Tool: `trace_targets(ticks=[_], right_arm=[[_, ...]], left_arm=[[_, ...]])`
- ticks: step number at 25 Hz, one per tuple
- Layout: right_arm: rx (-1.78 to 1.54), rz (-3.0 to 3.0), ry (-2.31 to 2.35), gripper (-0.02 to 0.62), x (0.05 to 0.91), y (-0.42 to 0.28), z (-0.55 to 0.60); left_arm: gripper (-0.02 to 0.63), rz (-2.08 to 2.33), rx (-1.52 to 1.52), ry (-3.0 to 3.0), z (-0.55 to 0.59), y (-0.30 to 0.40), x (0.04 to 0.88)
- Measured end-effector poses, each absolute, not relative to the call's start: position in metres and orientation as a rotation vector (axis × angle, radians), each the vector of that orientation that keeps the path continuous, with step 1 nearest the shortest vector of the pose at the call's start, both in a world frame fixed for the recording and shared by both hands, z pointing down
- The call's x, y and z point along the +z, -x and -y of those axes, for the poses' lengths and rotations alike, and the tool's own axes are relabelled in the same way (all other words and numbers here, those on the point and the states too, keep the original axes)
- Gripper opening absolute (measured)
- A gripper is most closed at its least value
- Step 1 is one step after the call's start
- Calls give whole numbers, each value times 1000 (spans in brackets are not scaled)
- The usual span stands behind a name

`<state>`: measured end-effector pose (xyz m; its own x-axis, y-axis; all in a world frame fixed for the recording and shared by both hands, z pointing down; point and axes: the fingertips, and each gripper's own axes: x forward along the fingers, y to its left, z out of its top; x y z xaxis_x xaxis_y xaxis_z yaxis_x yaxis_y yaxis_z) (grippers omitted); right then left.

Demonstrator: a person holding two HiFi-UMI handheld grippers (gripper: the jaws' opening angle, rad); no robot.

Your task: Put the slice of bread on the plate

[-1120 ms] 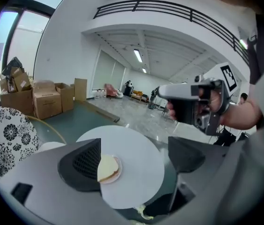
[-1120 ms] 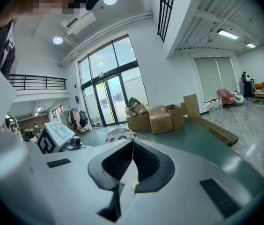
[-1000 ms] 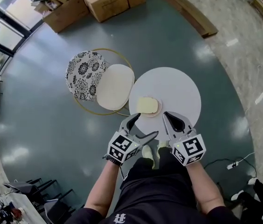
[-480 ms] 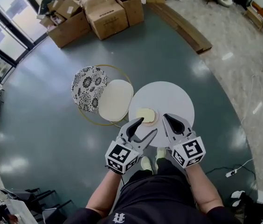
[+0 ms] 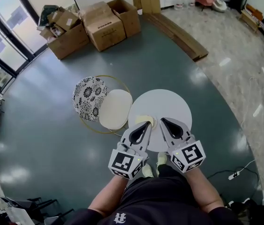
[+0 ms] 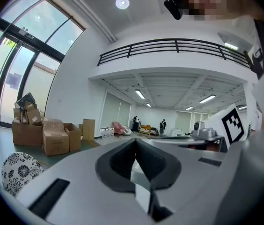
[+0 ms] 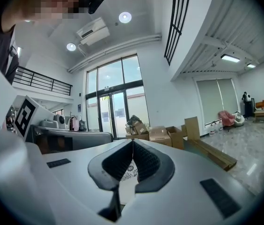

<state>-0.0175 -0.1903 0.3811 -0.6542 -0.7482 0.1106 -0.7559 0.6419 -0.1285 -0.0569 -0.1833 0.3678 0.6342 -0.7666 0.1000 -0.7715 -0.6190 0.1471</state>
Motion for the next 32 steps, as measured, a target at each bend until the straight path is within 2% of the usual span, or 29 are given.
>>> trace_targets(ticks=[32], right_arm=[[106,2865,-1271,6,322,24,201]], left_arm=[[6,1358,-46,-2689,196,59,319]])
